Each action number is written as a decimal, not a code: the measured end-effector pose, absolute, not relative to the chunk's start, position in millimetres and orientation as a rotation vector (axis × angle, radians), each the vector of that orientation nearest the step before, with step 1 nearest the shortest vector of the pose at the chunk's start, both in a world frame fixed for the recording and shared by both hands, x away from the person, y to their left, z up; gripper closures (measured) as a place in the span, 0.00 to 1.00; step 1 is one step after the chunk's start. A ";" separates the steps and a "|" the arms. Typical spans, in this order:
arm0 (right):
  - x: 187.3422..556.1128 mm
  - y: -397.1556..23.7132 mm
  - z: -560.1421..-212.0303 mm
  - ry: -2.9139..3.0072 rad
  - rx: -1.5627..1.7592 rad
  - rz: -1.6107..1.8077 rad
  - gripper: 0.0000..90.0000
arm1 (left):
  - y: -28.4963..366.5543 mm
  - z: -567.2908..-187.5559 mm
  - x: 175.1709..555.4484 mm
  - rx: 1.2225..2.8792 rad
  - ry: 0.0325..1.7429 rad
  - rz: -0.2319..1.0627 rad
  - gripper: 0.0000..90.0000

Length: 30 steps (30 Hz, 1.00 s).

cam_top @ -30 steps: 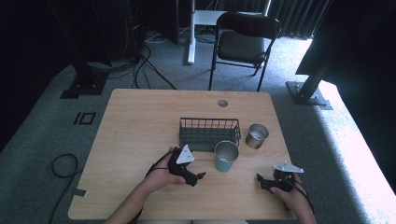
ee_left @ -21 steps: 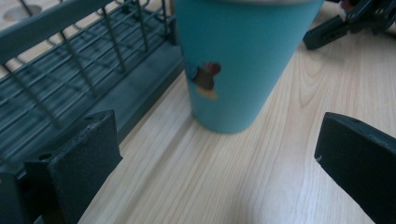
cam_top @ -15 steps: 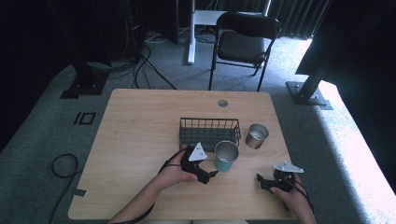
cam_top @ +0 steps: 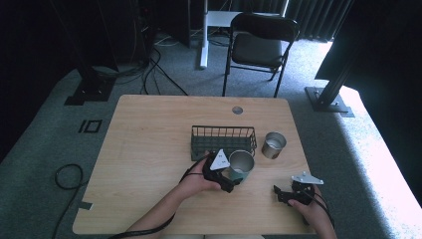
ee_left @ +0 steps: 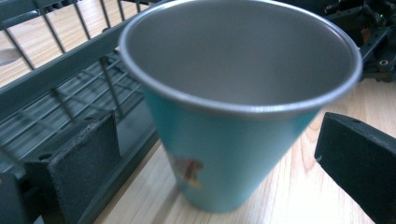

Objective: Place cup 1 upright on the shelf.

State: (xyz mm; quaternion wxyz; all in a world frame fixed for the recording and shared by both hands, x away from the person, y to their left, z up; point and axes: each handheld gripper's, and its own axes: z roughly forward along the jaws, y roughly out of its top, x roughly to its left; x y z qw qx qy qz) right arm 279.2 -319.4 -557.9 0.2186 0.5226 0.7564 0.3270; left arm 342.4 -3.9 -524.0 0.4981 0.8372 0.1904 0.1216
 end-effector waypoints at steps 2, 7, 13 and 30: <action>279.2 -319.4 -557.9 2.094 1.446 0.905 0.13 | -8.8 -526.6 342.9 2.024 0.456 0.299 0.01; 279.2 -319.4 -557.9 2.093 1.446 0.905 0.13 | -16.6 -528.6 344.5 1.969 0.462 0.308 0.01; 279.3 -319.4 -557.9 2.094 1.446 0.905 0.13 | -24.4 -526.2 344.7 1.922 0.444 0.342 0.01; 279.2 -319.3 -557.9 2.093 1.446 0.905 0.13 | -43.0 -526.7 345.1 1.883 0.438 0.402 0.15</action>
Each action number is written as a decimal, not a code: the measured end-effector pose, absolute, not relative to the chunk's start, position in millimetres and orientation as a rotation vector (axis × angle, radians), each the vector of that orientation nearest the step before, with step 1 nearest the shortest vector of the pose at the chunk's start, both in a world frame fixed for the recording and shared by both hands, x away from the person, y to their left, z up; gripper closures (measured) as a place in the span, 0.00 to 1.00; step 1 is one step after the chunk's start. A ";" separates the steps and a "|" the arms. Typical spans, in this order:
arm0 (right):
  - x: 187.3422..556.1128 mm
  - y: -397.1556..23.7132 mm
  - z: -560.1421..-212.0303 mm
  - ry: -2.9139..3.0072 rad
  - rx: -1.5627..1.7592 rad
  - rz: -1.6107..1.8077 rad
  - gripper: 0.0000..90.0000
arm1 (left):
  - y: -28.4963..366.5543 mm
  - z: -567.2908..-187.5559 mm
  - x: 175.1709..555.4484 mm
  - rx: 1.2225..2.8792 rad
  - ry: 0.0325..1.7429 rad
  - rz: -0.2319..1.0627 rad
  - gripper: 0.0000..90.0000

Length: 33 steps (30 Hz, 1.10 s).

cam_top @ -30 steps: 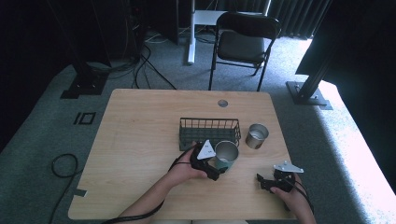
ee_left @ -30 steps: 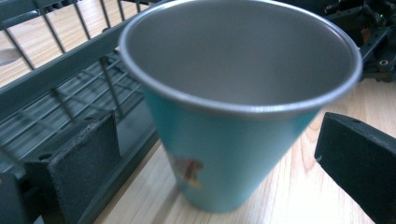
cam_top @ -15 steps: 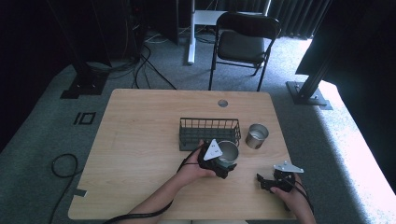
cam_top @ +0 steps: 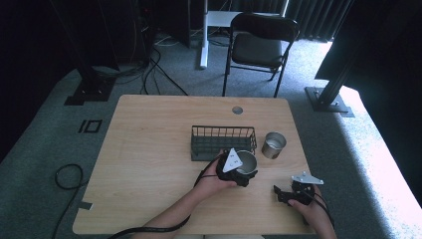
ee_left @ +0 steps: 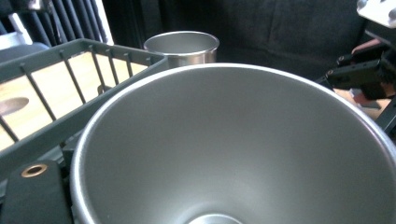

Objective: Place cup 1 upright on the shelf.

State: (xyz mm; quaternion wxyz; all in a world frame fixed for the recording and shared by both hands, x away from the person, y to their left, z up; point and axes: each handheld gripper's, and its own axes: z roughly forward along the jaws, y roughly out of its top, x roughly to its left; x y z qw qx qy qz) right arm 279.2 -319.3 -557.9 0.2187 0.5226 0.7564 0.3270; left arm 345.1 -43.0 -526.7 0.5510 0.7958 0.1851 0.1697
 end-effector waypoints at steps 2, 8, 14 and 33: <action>279.2 -319.3 -557.9 2.093 1.447 0.905 0.13 | -45.3 -525.6 344.3 1.887 0.437 0.391 0.15; 279.2 -319.2 -557.9 2.093 1.447 0.905 0.13 | -46.5 -520.9 342.1 1.859 0.446 0.341 0.15; 279.1 -319.3 -557.9 2.097 1.442 0.906 0.13 | -44.3 -508.8 340.7 1.856 0.434 0.343 0.15; 279.2 -319.3 -557.9 2.097 1.441 0.906 0.13 | -29.0 -455.6 344.9 1.824 0.425 0.356 0.15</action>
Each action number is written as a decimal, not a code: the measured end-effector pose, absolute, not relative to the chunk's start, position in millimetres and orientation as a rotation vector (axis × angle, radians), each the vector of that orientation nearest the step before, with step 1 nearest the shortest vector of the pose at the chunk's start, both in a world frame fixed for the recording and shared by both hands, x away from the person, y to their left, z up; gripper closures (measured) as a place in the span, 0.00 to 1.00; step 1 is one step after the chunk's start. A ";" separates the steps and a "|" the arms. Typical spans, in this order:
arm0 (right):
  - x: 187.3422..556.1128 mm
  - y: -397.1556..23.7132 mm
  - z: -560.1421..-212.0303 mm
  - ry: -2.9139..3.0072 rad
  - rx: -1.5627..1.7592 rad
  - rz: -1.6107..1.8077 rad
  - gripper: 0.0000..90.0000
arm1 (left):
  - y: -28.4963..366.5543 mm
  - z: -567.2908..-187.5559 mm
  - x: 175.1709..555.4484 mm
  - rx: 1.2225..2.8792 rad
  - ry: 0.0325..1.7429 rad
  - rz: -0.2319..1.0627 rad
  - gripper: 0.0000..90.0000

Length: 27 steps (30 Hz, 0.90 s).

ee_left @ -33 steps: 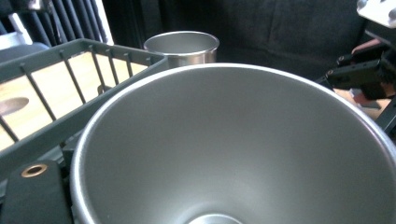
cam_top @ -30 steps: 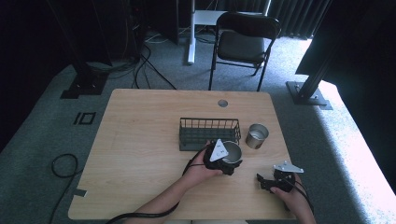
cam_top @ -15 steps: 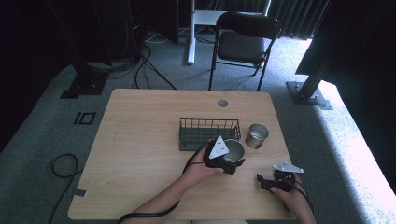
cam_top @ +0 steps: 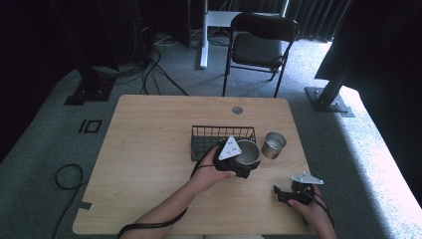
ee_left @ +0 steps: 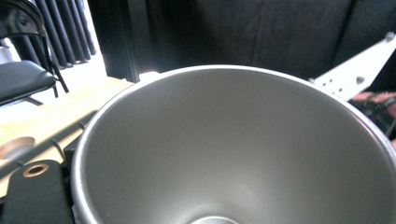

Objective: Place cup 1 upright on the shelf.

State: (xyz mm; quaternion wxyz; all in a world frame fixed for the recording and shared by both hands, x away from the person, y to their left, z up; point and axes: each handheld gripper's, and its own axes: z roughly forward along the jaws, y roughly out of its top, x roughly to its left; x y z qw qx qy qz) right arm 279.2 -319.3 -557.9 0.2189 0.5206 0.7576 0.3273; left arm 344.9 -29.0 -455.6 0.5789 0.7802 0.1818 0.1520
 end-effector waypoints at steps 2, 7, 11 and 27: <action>279.2 -319.3 -557.8 2.097 1.441 0.905 0.13 | -27.2 -452.4 346.1 1.821 0.429 0.360 0.15; 279.3 -319.3 -557.9 2.096 1.441 0.906 0.13 | -19.4 -438.9 351.6 1.802 0.439 0.384 0.15; 279.3 -319.2 -557.9 2.096 1.441 0.907 0.13 | -13.9 -428.3 356.9 1.788 0.449 0.396 0.15; 279.3 -319.2 -557.9 2.095 1.441 0.906 0.13 | 11.9 -400.7 378.0 1.702 0.558 0.498 0.15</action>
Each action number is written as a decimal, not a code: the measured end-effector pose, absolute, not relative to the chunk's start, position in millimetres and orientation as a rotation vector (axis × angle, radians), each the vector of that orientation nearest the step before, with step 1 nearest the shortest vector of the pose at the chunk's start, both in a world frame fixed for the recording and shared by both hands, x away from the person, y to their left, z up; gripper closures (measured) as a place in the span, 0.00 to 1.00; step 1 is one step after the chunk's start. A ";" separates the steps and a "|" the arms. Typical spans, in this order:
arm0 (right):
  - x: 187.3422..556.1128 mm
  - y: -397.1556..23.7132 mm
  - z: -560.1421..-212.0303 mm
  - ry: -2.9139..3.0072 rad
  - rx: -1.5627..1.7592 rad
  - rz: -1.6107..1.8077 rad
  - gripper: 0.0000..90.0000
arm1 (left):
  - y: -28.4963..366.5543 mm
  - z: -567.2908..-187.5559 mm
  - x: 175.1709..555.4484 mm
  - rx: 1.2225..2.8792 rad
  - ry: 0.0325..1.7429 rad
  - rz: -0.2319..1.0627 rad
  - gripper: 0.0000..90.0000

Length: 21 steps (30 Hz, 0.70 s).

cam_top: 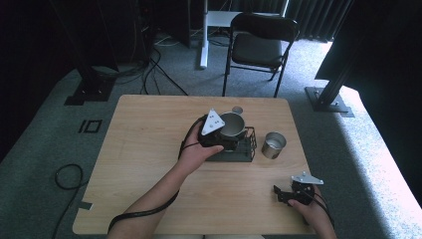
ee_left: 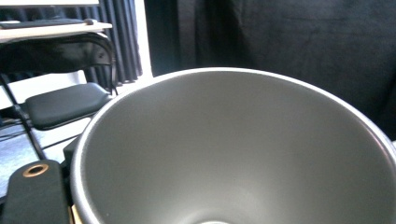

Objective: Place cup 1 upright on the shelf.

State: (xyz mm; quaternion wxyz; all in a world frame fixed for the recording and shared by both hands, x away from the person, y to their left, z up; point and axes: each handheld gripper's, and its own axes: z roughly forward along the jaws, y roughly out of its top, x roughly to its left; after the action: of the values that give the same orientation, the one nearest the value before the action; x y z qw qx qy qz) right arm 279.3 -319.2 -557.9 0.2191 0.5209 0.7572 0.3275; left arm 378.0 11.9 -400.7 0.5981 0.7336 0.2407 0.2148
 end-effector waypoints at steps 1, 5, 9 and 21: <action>279.3 -319.2 -557.9 2.095 1.441 0.906 0.13 | 13.9 -399.4 379.4 1.701 0.566 0.508 0.15; 279.3 -319.1 -557.9 2.095 1.442 0.907 0.13 | 21.4 -395.2 384.7 1.699 0.608 0.552 0.15; 279.3 -319.1 -557.9 2.095 1.441 0.907 0.13 | 28.7 -390.3 391.2 1.672 0.655 0.584 0.15; 279.3 -319.2 -557.9 2.095 1.441 0.906 0.13 | 45.8 -393.0 401.3 1.622 0.751 0.674 0.15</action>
State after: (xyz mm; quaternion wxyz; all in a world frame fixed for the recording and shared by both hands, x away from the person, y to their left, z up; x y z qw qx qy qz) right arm 279.3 -319.2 -557.9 0.2193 0.5207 0.7573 0.3276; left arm 401.3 45.8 -393.0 0.5775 0.6931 0.3208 0.2882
